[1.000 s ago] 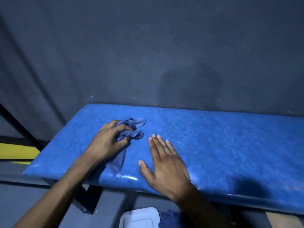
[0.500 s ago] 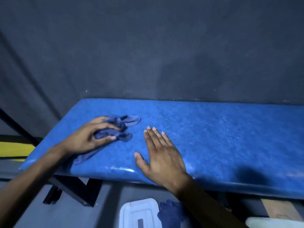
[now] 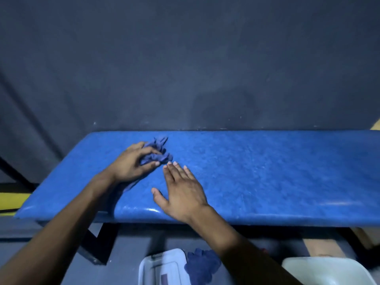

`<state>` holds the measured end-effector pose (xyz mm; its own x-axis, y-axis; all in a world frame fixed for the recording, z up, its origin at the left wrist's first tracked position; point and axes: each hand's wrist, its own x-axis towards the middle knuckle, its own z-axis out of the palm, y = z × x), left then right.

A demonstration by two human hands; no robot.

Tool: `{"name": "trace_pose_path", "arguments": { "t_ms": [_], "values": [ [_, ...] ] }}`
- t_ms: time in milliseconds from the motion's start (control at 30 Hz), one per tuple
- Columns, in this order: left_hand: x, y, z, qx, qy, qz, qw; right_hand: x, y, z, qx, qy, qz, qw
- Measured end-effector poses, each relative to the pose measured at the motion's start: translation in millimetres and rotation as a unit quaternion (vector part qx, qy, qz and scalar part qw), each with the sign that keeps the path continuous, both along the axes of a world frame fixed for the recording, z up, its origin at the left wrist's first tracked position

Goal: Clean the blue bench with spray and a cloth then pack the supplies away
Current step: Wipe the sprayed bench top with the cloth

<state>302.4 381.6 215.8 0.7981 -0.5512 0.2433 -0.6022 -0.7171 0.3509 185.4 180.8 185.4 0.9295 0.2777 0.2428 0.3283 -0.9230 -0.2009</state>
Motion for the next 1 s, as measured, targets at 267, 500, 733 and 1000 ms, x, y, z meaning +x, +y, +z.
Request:
{"name": "trace_pose_path", "arguments": {
  "t_ms": [267, 500, 733, 1000],
  "values": [
    [-75.2, -0.5, 9.4, -0.141, 0.024, 0.063, 0.988, -46.9, -151.9, 14.9, 0.026, 0.001, -0.069, 0.997],
    [-32.4, -149.9, 8.6, -0.211, 0.003, 0.072, 0.975, -63.7, -241.4, 6.5, -0.033, 0.023, -0.111, 0.993],
    [-38.4, -259.8, -10.1, -0.020, -0.081, -0.049, 0.995, -62.5, -239.8, -2.9, -0.014, -0.011, -0.123, 0.992],
    [-32.9, -184.3, -5.4, 0.005, -0.052, -0.153, 0.987, -58.7, -241.0, -13.2, -0.006, -0.041, -0.126, 0.991]
  ]
}}
